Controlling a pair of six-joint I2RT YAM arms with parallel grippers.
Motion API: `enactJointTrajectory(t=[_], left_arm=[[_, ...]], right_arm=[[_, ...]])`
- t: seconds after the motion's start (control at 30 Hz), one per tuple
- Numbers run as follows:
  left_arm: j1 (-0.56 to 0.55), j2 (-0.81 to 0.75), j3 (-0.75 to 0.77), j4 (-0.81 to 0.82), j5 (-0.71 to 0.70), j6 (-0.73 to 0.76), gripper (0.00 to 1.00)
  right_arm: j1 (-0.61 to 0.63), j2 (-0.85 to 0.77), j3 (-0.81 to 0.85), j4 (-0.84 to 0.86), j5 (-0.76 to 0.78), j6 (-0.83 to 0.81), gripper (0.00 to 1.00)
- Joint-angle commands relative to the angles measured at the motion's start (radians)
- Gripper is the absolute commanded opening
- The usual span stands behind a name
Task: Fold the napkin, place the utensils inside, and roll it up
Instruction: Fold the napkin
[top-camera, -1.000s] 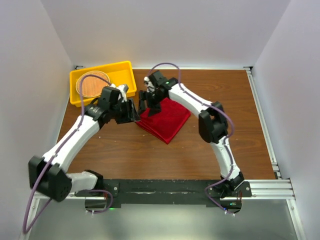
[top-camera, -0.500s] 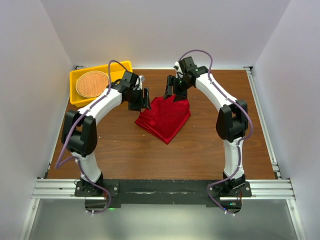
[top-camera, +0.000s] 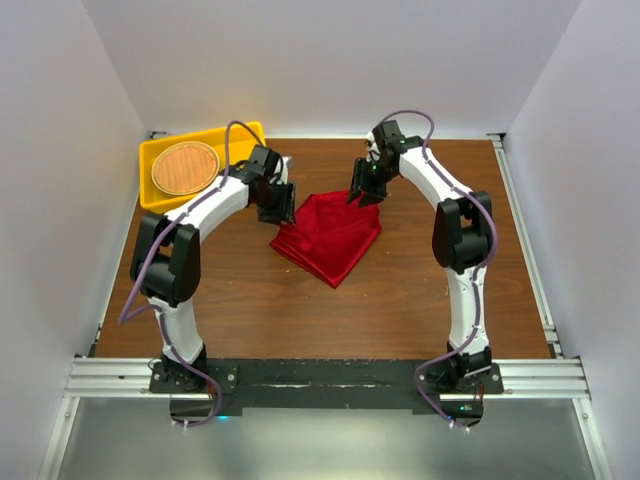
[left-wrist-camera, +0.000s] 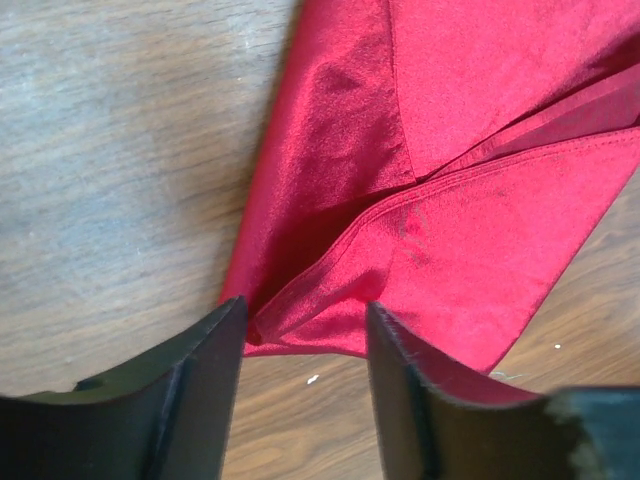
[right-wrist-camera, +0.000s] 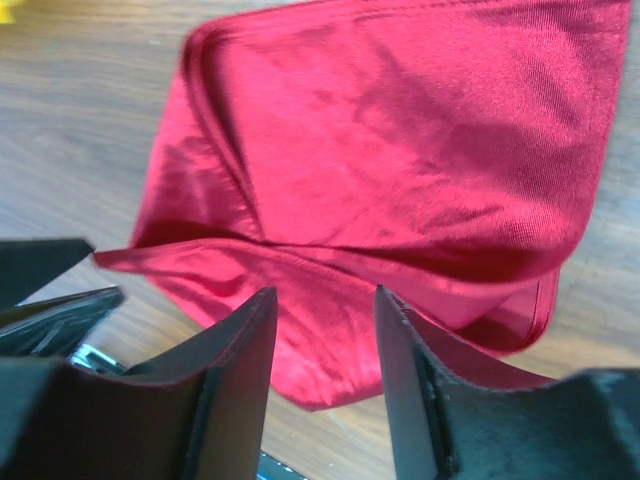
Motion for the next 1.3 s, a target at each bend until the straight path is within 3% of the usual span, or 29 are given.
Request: enactJointTrajectory(t=[0.0,0.13,0.33,0.57,1.0,1.27], left_arm=[[0.01,0.008,-0.015,0.055,0.038,0.021,0.46],[0.018,0.013,-0.028,0.053,0.043,0.03,0.33],[0.024,-0.005,-0.019,0.059,0.095,0.02,0.0],[0.024,-0.091,-0.061,0.122,0.259,-0.105,0.0],[0.026,-0.128,-0.076,0.128,0.264,-0.129,0.0],[0.041,-0.124,-0.076,0.125,0.25,-0.12,0.0]], right_arm=[[0.007,0.042,0.022,0.005,-0.04,-0.012,0.42],[0.007,0.057,0.019,0.008,-0.037,-0.007,0.42],[0.006,0.062,0.007,0.002,-0.029,-0.018,0.42],[0.007,0.077,0.014,0.029,-0.013,-0.023,0.41],[0.006,0.131,0.057,-0.026,0.093,-0.076,0.39],[0.006,0.054,-0.038,-0.064,0.07,-0.098,0.37]])
